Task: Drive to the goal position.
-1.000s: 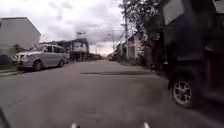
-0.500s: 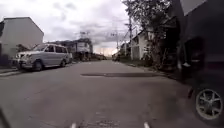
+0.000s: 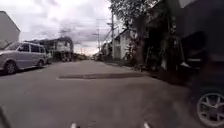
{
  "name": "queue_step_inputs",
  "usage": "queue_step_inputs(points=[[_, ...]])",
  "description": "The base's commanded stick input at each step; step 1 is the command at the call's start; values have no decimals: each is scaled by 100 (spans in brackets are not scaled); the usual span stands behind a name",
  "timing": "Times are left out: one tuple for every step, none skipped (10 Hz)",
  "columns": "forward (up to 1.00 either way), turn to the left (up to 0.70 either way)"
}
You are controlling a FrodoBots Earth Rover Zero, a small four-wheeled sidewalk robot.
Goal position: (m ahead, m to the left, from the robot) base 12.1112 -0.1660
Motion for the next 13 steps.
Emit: queue_step_inputs(points=[[70,5],[70,13],[70,-24],[70,-34],[70,-4],[70,15],[70,11],[70,8],[70,4],[70,4],[70,1],[70,5],[70,6]])
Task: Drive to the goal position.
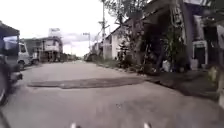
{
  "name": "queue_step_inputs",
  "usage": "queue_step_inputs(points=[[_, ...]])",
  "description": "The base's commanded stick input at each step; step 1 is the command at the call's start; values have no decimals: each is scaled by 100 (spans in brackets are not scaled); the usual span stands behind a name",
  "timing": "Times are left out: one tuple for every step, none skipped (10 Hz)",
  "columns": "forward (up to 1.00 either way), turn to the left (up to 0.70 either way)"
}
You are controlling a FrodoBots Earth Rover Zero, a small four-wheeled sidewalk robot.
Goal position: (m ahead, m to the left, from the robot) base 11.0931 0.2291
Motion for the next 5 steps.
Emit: queue_step_inputs(points=[[70,10],[70,14],[70,15],[70,10],[70,4]])
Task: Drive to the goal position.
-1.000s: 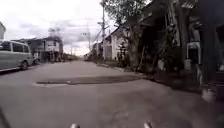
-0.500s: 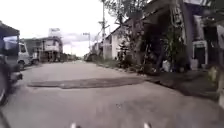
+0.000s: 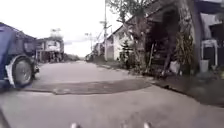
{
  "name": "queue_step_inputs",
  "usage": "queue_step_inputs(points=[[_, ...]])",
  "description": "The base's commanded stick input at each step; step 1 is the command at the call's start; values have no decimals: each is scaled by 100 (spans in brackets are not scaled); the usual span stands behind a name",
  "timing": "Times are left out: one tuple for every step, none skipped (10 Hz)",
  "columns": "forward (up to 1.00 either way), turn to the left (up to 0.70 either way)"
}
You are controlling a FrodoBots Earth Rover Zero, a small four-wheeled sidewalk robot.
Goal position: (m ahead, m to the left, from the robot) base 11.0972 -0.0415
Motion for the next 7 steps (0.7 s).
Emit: queue_step_inputs(points=[[70,4],[70,3],[70,1],[70,1],[70,0],[70,0],[70,0]])
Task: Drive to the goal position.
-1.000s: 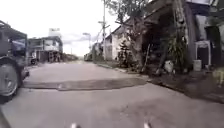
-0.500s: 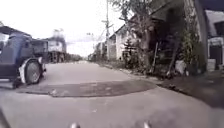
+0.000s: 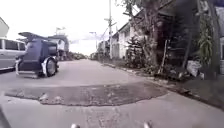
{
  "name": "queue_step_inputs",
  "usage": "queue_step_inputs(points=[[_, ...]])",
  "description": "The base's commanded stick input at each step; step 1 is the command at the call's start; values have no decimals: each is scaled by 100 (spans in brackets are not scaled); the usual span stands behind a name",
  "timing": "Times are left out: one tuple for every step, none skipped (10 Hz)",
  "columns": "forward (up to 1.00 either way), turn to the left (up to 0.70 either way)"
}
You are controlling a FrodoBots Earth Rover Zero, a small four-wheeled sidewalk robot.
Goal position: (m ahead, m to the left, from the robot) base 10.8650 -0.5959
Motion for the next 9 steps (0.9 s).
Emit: queue_step_inputs(points=[[70,0],[70,3],[70,6],[70,4],[70,1],[70,6],[70,12],[70,10],[70,34]])
